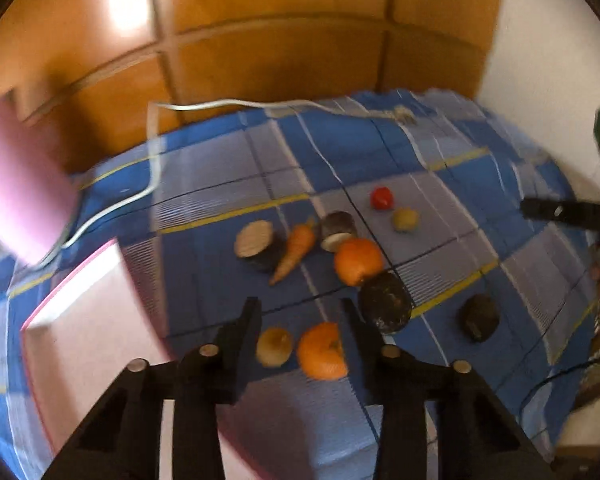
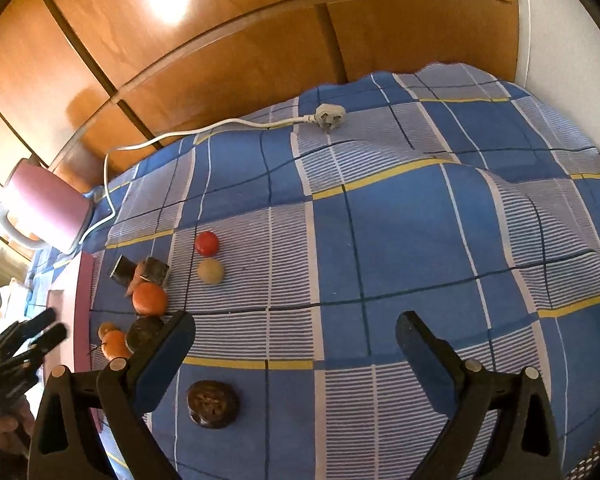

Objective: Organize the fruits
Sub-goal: 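Reach the left gripper to the carrot and close on it, then carry the carrot into the white tray and open the left gripper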

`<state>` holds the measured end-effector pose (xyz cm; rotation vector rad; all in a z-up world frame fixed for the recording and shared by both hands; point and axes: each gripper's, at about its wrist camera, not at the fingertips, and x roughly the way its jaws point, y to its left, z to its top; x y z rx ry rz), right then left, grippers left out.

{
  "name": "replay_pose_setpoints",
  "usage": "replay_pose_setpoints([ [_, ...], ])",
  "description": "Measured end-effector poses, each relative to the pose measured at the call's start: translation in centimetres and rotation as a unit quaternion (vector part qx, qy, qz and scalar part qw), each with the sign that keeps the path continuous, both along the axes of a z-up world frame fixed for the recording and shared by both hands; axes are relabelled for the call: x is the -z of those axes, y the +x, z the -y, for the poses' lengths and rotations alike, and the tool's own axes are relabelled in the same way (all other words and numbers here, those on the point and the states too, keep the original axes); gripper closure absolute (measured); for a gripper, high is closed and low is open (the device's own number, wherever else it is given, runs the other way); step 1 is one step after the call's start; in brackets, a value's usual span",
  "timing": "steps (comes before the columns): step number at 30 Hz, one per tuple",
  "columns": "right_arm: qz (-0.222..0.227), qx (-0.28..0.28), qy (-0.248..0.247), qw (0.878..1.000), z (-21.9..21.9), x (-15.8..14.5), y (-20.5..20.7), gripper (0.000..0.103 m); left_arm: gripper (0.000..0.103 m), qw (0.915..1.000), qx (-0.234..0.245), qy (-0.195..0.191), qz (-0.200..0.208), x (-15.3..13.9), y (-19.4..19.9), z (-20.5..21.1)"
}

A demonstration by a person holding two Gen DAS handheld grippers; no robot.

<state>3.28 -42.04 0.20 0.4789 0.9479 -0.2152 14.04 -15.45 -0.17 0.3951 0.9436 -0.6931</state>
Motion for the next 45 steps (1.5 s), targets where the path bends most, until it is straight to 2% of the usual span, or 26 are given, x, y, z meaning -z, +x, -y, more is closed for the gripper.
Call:
replay_pose_setpoints([
  [6, 0.005, -0.005, 0.0, 1.0, -0.1, -0.3, 0.0, 0.001, 0.074, 0.9986, 0.043, 0.027, -0.017, 2.0, 2.1, 3.1],
  [10, 0.004, 0.0, 0.005, 1.0, 0.1, -0.2, 0.0, 0.001, 0.074, 0.9971, 0.045, 0.046, -0.041, 3.7, 4.2, 4.2],
  [22, 0.0, -0.003, 0.011, 1.0, 0.1, 0.0, 0.1, 0.001, 0.074, 0.996, 0.052, 0.059, -0.044, 5.1, 7.4, 6.0],
  [23, -0.002, -0.004, 0.009, 1.0, 0.0, 0.0, 0.1, 0.001, 0.075, 0.996, 0.052, 0.06, -0.041, 5.1, 7.3, 6.0],
  [25, -0.004, -0.005, 0.006, 1.0, 0.0, 0.1, 0.2, 0.002, 0.09, 0.9964, 0.044, 0.068, -0.026, 5.2, 7.3, 6.0],
  [27, -0.005, -0.006, 0.002, 1.0, 0.0, 0.1, 0.2, 0.003, 0.09, 0.9975, 0.036, 0.048, -0.037, 5.1, 7.6, 5.5],
  [29, -0.007, -0.006, -0.002, 1.0, -0.2, 0.1, 0.3, 0.005, 0.09, 0.9983, 0.03, 0.038, -0.031, 4.8, 7.3, 4.9],
  [36, -0.016, -0.01, -0.018, 1.0, -0.5, 0.5, 0.4, 0.01, 0.091, 0.9992, 0.017, -0.034, -0.017, 1.1, 4.6, 1.8],
  [42, -0.025, -0.013, -0.036, 0.999, -0.9, 0.8, 0.4, 0.013, 0.091, 0.9964, -0.011, -0.082, -0.018, -0.9, 2.8, -1.5],
  [45, -0.029, -0.007, -0.039, 0.999, -0.7, 0.9, 0.4, 0.013, 0.091, 0.9928, -0.043, -0.111, -0.012, -2.2, 2.5, -4.2],
])
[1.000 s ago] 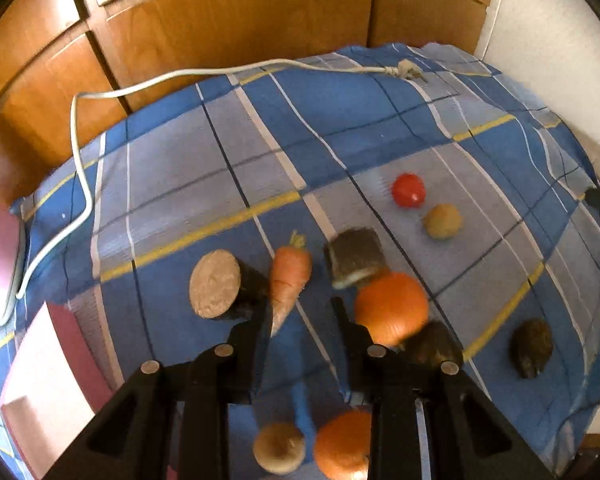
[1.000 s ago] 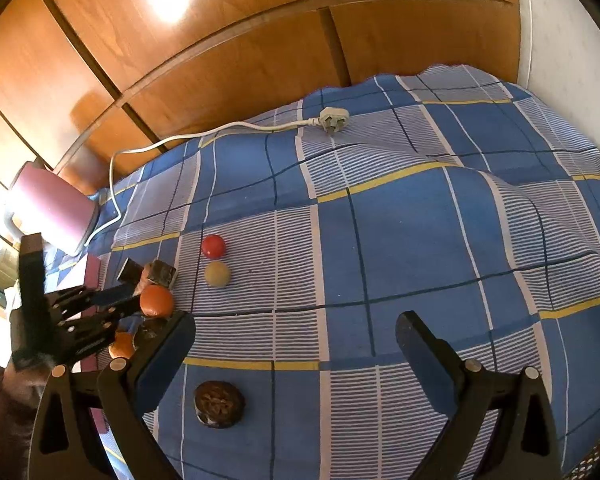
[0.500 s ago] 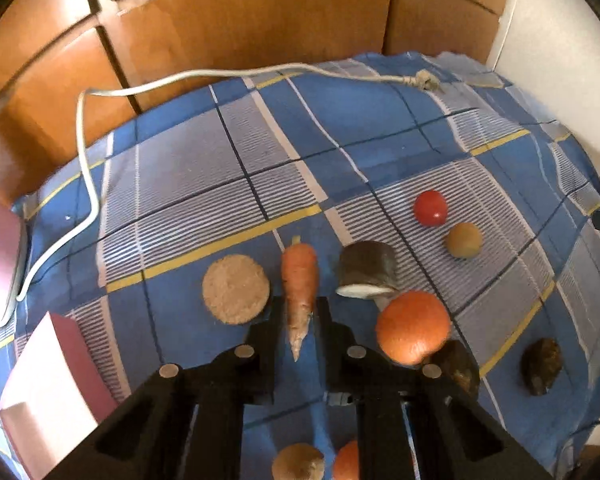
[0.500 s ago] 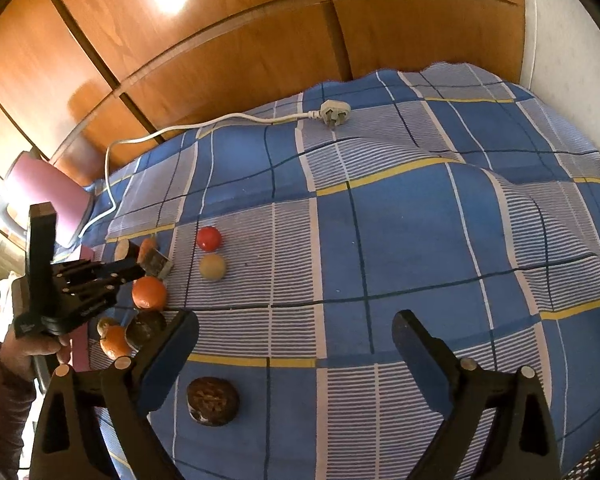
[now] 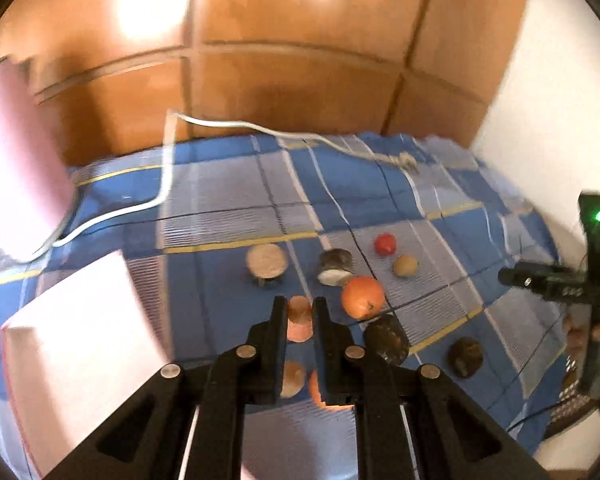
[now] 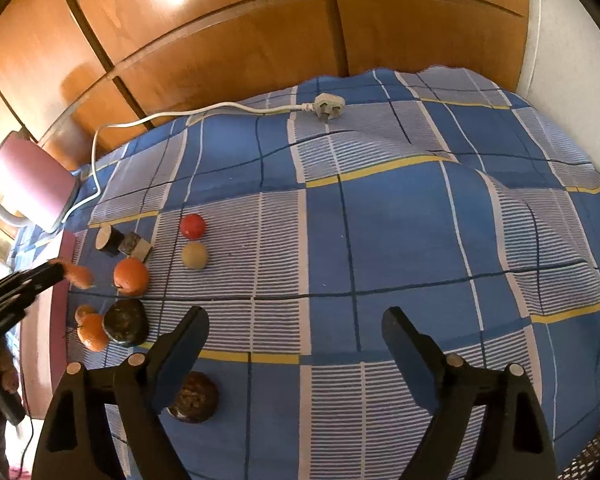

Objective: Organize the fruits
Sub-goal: 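Carry the carrot into the white tray and open the left gripper, then reach the right gripper to the tan round fruit and grasp it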

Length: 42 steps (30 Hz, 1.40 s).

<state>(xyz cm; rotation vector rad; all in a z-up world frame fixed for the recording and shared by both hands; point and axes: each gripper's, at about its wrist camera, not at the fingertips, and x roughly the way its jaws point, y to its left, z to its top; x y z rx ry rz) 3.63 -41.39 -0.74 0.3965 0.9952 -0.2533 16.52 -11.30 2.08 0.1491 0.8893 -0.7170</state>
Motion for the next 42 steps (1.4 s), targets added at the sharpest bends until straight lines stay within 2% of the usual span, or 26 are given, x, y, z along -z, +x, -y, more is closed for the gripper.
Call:
replay_pose_setpoints([
  [3, -0.001, 0.003, -0.004, 1.0, 0.1, 0.0, 0.0, 0.013, 0.091, 0.9979, -0.055, -0.033, 0.009, -1.3, 0.1, -4.1],
  [6, 0.002, -0.002, -0.009, 1.0, -0.2, -0.1, 0.0, 0.013, 0.091, 0.992, -0.119, -0.039, 0.016, -1.3, 0.5, -8.0],
  [11, -0.002, -0.015, -0.019, 1.0, -0.9, 0.2, 0.3, 0.013, 0.09, 0.9725, -0.233, -0.006, 0.004, 1.0, 2.0, -12.7],
  [13, -0.005, -0.018, -0.026, 0.999, -1.1, 0.3, 0.3, 0.013, 0.079, 0.9658, -0.259, -0.004, 0.0, 1.7, 1.7, -13.7],
  [14, -0.006, -0.019, -0.028, 0.999, -1.2, 0.3, 0.3, 0.015, 0.066, 0.9626, -0.271, 0.001, 0.002, 2.0, 1.4, -14.0],
  [15, -0.006, -0.02, -0.03, 0.999, -1.2, 0.4, 0.3, 0.018, 0.058, 0.9596, -0.281, 0.002, 0.006, 2.1, 0.8, -14.2],
  [17, -0.008, -0.022, -0.031, 0.999, -1.3, 0.6, 0.3, 0.022, 0.055, 0.9551, -0.296, -0.002, 0.009, 2.3, -0.3, -14.6],
  [21, -0.014, -0.029, -0.03, 0.999, -1.5, 0.9, 0.5, 0.024, 0.055, 0.947, -0.321, -0.001, -0.002, 3.0, -2.3, -15.7],
  [22, -0.015, -0.031, -0.03, 0.999, -1.6, 1.0, 0.5, 0.029, 0.055, 0.9452, -0.326, -0.002, -0.004, 3.2, -3.0, -15.9],
  [24, -0.019, -0.036, -0.032, 0.999, -1.9, 1.3, 0.6, 0.03, 0.045, 0.9437, -0.331, -0.002, -0.01, 3.4, -4.2, -16.0],
  [26, -0.023, -0.04, -0.035, 0.998, -2.1, 1.5, 0.6, 0.032, 0.043, 0.9418, -0.336, -0.002, -0.012, 3.7, -5.8, -16.0],
  [30, -0.036, -0.055, -0.038, 0.997, -2.8, 2.1, 0.8, 0.041, 0.036, 0.9418, -0.336, 0.004, -0.005, 4.0, -8.2, -15.4],
  [32, -0.045, -0.064, -0.031, 0.996, -3.3, 2.3, 0.9, 0.051, 0.033, 0.9422, -0.335, 0.003, -0.002, 4.1, -9.3, -15.1],
  [36, -0.041, -0.069, -0.018, 0.997, -4.2, 1.8, 1.7, 0.052, 0.018, 0.9408, -0.339, -0.01, 0.0, 4.2, -10.9, -14.9],
  [38, -0.033, -0.067, 0.001, 0.997, -4.6, 1.7, 2.7, 0.052, 0.018, 0.9426, -0.334, -0.01, -0.003, 4.4, -11.3, -14.7],
  [42, -0.035, -0.064, -0.001, 0.997, -5.7, 2.2, 5.1, 0.052, 0.016, 0.9452, -0.326, -0.005, 0.0, 4.5, -11.9, -14.7],
])
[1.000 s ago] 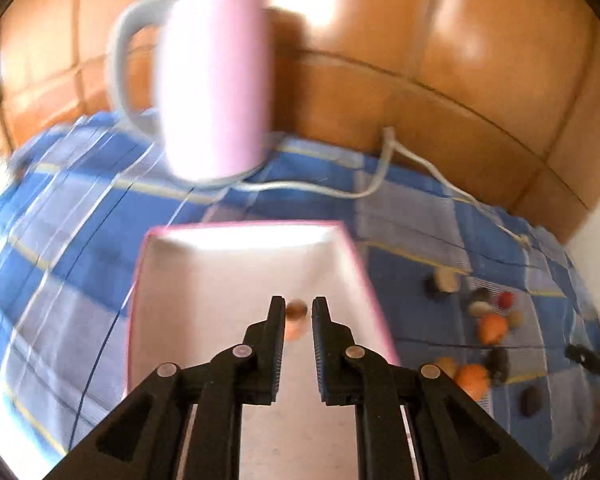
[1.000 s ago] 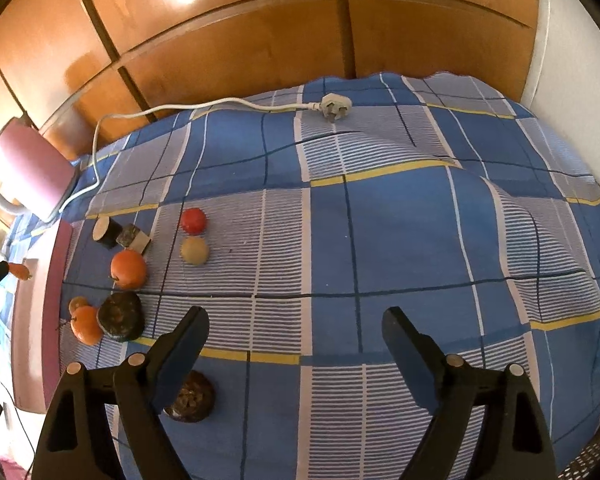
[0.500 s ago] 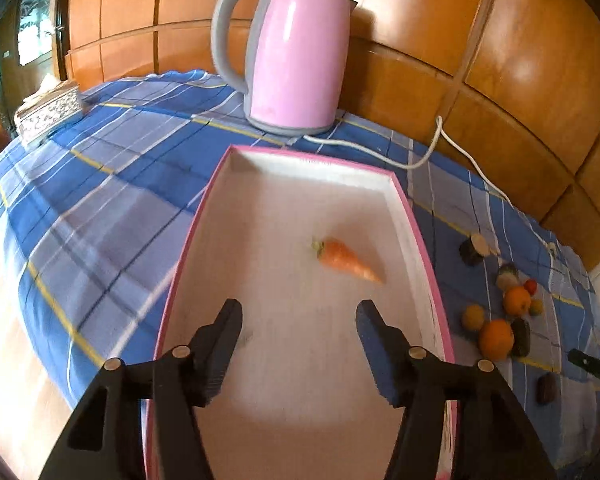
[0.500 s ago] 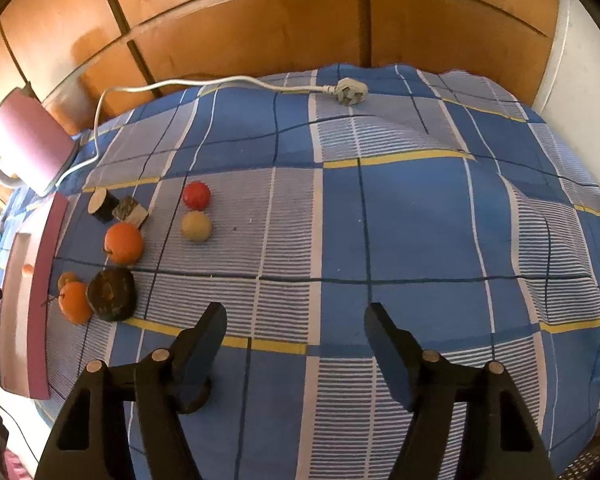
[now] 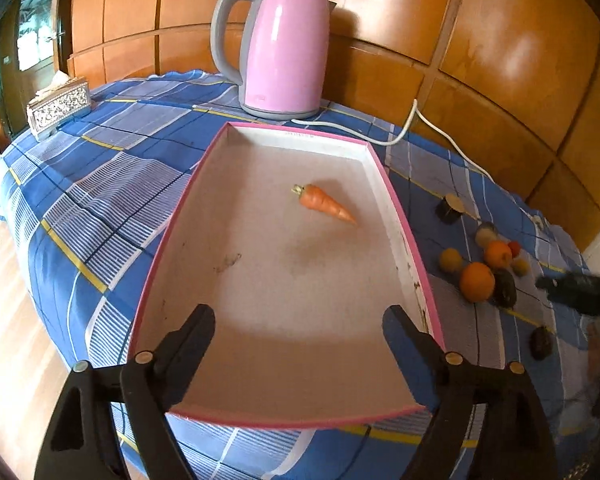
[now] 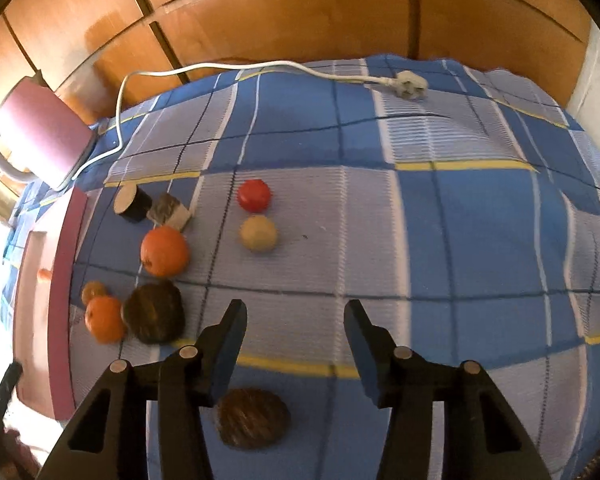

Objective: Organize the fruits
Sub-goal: 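Reach the right gripper to the tan round fruit and grasp it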

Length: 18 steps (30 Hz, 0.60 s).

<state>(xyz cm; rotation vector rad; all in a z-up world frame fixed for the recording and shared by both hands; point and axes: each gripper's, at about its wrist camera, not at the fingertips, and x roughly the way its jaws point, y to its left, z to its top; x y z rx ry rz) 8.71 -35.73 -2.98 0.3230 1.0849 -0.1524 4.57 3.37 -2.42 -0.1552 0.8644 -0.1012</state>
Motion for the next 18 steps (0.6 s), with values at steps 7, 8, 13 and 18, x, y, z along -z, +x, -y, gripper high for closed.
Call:
replay_pose_setpoints([
  [7, 0.001, 0.027, -0.029, 0.999, -0.4, 0.5, 4.0, 0.052, 0.013, 1.0, -0.008, -0.001, 0.004, 0.2, -0.4, -0.6],
  [8, -0.001, 0.029, -0.037, 0.999, -0.5, 0.6, 4.4, 0.052, 0.013, 0.9999, -0.009, -0.005, 0.004, 0.3, -0.4, -0.7],
  [13, -0.006, 0.014, -0.039, 0.999, -1.2, 1.0, 6.1, 0.062, 0.012, 0.9997, -0.015, -0.021, 0.003, 0.3, -0.5, -1.0],
  [18, -0.02, -0.041, -0.064, 0.997, -4.1, 1.3, 6.0, 0.077, 0.011, 0.9997, -0.018, -0.012, 0.007, 0.2, -0.7, -1.0],
])
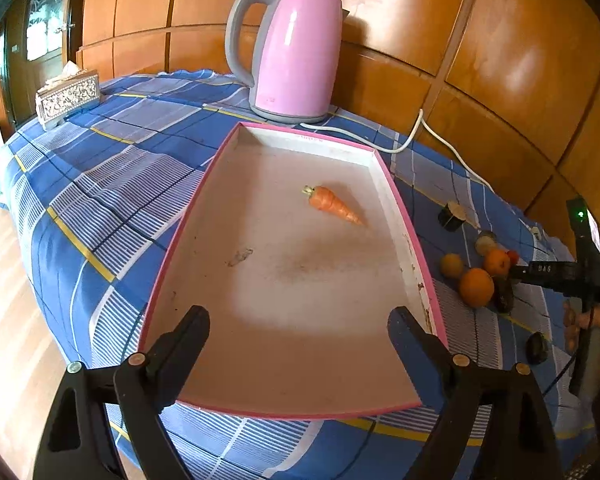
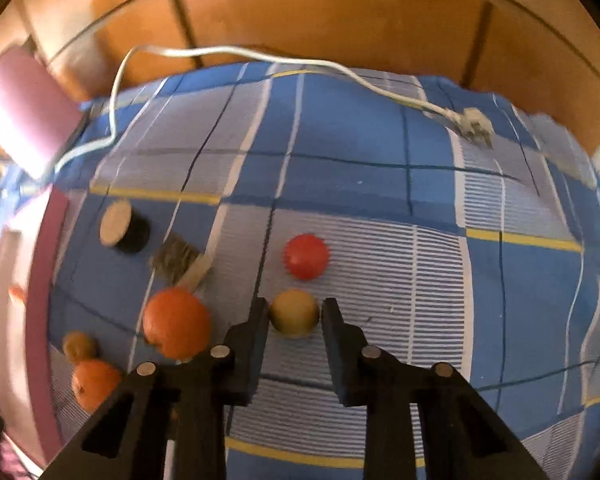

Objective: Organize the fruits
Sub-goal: 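Reach the right gripper to the tan round fruit and grasp it, then carry the tan fruit into the tray and open the right gripper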

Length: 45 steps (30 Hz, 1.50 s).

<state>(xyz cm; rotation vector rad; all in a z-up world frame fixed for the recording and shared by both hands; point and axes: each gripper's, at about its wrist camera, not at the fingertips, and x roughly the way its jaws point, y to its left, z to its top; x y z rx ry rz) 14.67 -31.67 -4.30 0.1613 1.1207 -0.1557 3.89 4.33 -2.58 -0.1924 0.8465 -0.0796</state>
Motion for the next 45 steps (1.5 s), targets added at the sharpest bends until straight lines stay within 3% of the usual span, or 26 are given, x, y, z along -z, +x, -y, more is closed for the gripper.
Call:
replay_pose_setpoints([
  [6, 0.014, -0.011, -0.029, 0.999, -0.9, 0.1, -1.2, 0.077, 0.004, 0.9999, -0.005, 0.015, -0.002, -0.1, -0.1, 0.2],
  [12, 0.056, -0.002, -0.017, 0.998, -0.2, -1.3, -3.9, 0.077, 0.0, 0.9997, -0.003, 0.023, -0.003, 0.1, -0.1, 0.5],
  [17, 0.094, -0.011, 0.02, 0.995, -0.6, -3.3, -7.2, 0.077, 0.0, 0.9996, -0.002, 0.028, -0.003, 0.1, -0.4, 0.8],
  [22, 0.12, -0.07, 0.056, 0.989, -4.0, -4.6, -8.7, 0.077, 0.0, 0.9994, 0.003, 0.033, 0.003, -0.1, -0.5, 1.0],
  [28, 0.125, -0.125, 0.082, 0.981, -7.6, -5.3, -9.4, 0.078, 0.0, 0.9993, 0.003, 0.034, 0.013, -0.4, -0.7, 1.0],
  [37, 0.141, -0.13, 0.095, 0.977, -8.4, -5.6, -10.9, 0.077, 0.0, 0.9993, -0.007, 0.012, 0.036, -1.1, -0.6, 0.1],
  [45, 0.125, -0.194, 0.103, 0.968, -12.7, -5.7, -9.3, 0.077, 0.0, 0.9977, -0.038, 0.02, 0.053, -2.5, 0.2, -2.1],
])
